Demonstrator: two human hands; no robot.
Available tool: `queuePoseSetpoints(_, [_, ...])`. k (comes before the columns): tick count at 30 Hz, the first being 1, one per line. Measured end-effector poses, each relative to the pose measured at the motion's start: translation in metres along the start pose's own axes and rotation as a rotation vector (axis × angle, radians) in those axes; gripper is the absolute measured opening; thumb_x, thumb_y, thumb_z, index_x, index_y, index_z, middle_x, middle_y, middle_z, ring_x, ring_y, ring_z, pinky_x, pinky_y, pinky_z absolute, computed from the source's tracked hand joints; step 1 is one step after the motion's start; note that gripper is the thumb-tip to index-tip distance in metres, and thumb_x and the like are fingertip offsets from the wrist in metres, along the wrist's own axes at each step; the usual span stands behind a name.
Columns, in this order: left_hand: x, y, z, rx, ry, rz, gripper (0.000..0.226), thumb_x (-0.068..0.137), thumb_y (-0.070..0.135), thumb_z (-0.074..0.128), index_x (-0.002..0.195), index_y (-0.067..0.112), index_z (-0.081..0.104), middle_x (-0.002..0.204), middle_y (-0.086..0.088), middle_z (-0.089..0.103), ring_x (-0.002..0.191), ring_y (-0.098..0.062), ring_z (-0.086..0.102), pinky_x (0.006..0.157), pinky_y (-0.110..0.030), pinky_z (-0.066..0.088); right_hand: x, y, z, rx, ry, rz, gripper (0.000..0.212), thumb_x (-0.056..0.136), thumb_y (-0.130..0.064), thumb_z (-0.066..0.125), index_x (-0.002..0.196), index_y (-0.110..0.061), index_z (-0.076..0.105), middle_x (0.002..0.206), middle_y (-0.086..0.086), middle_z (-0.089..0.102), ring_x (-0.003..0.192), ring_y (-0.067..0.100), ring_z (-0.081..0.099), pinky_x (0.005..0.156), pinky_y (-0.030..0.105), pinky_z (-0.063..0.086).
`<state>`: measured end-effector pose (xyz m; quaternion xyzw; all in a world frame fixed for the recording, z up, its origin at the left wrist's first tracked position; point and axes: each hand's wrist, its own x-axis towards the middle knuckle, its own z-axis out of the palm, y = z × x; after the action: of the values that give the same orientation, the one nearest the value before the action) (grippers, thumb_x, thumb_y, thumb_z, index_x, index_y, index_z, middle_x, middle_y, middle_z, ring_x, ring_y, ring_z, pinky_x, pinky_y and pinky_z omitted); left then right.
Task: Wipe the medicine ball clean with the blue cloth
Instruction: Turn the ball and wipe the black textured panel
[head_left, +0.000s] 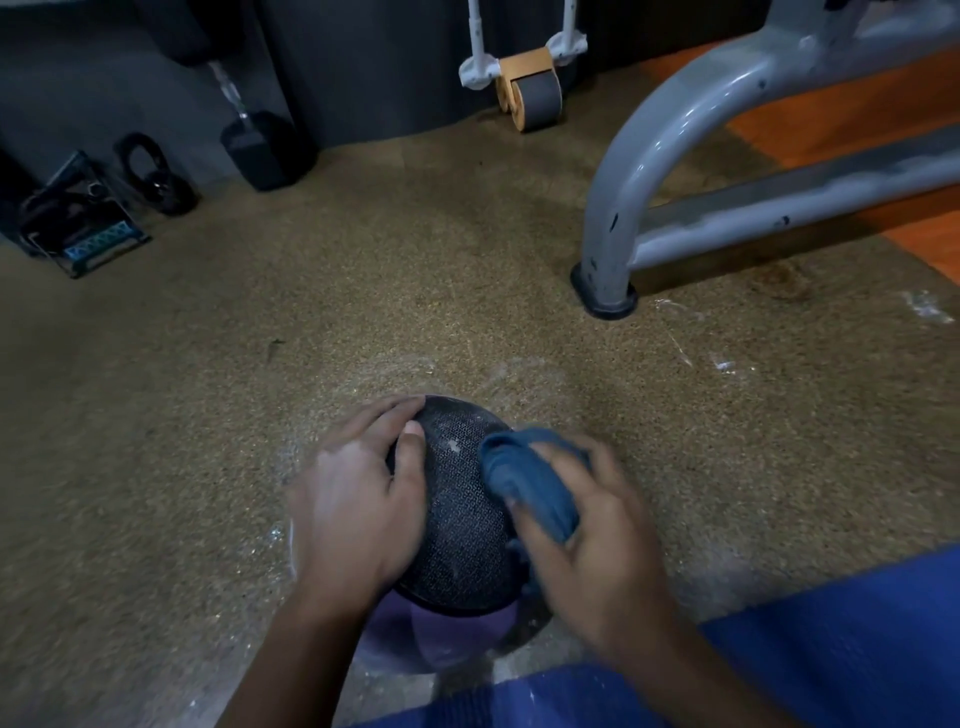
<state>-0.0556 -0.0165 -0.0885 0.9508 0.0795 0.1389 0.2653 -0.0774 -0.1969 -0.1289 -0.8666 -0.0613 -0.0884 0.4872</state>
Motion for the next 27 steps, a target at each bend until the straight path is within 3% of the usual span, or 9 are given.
queuePoseSetpoints(3, [-0.002,0.002,-0.001,0.012,0.010,0.029,0.043,0.093,0.038,0.036,0.123,0.030,0.067,0.129,0.014,0.063,0.121,-0.011,0.055,0.102,-0.031,0.040,-0.019,-0.020,0.004,-0.136,-0.030,-0.207,0.051,0.075,-0.047,0.058,0.124,-0.032,0.056,0.134,0.005,0.054,0.111,0.023,0.062,0.087,0.038,0.055])
queuePoseSetpoints(5, [-0.003,0.000,-0.003,-0.013,0.004,0.036,0.043,0.093,0.035,0.037,0.123,0.029,0.067,0.129,0.012,0.063,0.122,-0.010,0.055,0.102,-0.029,0.039,-0.013,-0.021,0.005,-0.166,-0.057,-0.257,0.050,0.077,-0.047,0.056,0.125,-0.034,0.052,0.134,0.005,0.053,0.113,0.025,0.061,0.085,0.039,0.054])
queuePoseSetpoints(8, [-0.004,-0.002,-0.004,-0.017,0.006,0.033,0.044,0.093,0.035,0.037,0.123,0.027,0.067,0.130,0.011,0.063,0.122,-0.010,0.055,0.101,-0.026,0.037,0.013,-0.010,0.005,-0.124,-0.059,-0.121,0.046,0.084,-0.045,0.056,0.129,-0.034,0.057,0.129,-0.001,0.054,0.107,0.021,0.061,0.090,0.038,0.053])
queuePoseSetpoints(12, [-0.006,0.003,-0.004,0.031,0.015,0.039,0.043,0.092,0.035,0.037,0.122,0.030,0.068,0.129,0.013,0.063,0.122,-0.007,0.053,0.098,-0.023,0.034,0.044,0.006,0.003,0.033,-0.065,0.098,0.029,0.089,-0.046,0.060,0.116,-0.038,0.064,0.104,-0.008,0.060,0.092,0.011,0.060,0.085,0.040,0.052])
queuePoseSetpoints(16, [-0.005,0.002,-0.003,0.027,0.003,0.067,0.042,0.092,0.034,0.038,0.122,0.030,0.068,0.127,0.016,0.063,0.117,-0.002,0.051,0.095,-0.018,0.030,0.013,-0.022,-0.006,-0.139,-0.177,-0.054,0.051,0.084,-0.052,0.051,0.133,-0.039,0.053,0.126,-0.009,0.048,0.104,0.014,0.058,0.092,0.037,0.050])
queuePoseSetpoints(18, [-0.005,-0.002,-0.005,0.006,-0.012,0.098,0.042,0.092,0.034,0.039,0.122,0.031,0.068,0.123,0.023,0.060,0.116,0.004,0.047,0.095,-0.016,0.030,0.001,-0.033,-0.005,-0.178,-0.187,-0.170,0.052,0.083,-0.055,0.047,0.132,-0.040,0.049,0.136,-0.006,0.045,0.112,0.017,0.057,0.094,0.038,0.050])
queuePoseSetpoints(22, [-0.007,-0.009,-0.006,-0.049,-0.045,0.139,0.045,0.092,0.038,0.037,0.123,0.028,0.068,0.128,0.016,0.063,0.128,-0.006,0.052,0.109,-0.035,0.038,0.028,-0.014,0.000,-0.132,-0.165,-0.084,0.048,0.083,-0.054,0.050,0.128,-0.038,0.057,0.122,-0.005,0.054,0.102,0.018,0.062,0.087,0.041,0.053])
queuePoseSetpoints(25, [-0.007,-0.007,-0.004,-0.057,-0.043,0.153,0.045,0.091,0.037,0.037,0.121,0.025,0.070,0.125,0.012,0.066,0.125,-0.008,0.054,0.108,-0.043,0.040,0.053,0.005,0.000,0.011,-0.125,0.092,0.031,0.082,-0.054,0.057,0.112,-0.045,0.059,0.101,-0.006,0.060,0.090,0.016,0.062,0.082,0.043,0.054])
queuePoseSetpoints(27, [-0.006,-0.004,-0.003,-0.056,-0.047,0.162,0.046,0.091,0.036,0.037,0.119,0.023,0.070,0.124,0.011,0.067,0.123,-0.010,0.056,0.106,-0.045,0.042,0.047,0.002,-0.003,-0.012,-0.121,0.099,0.029,0.083,-0.052,0.059,0.111,-0.044,0.060,0.103,-0.007,0.059,0.092,0.015,0.061,0.085,0.042,0.052])
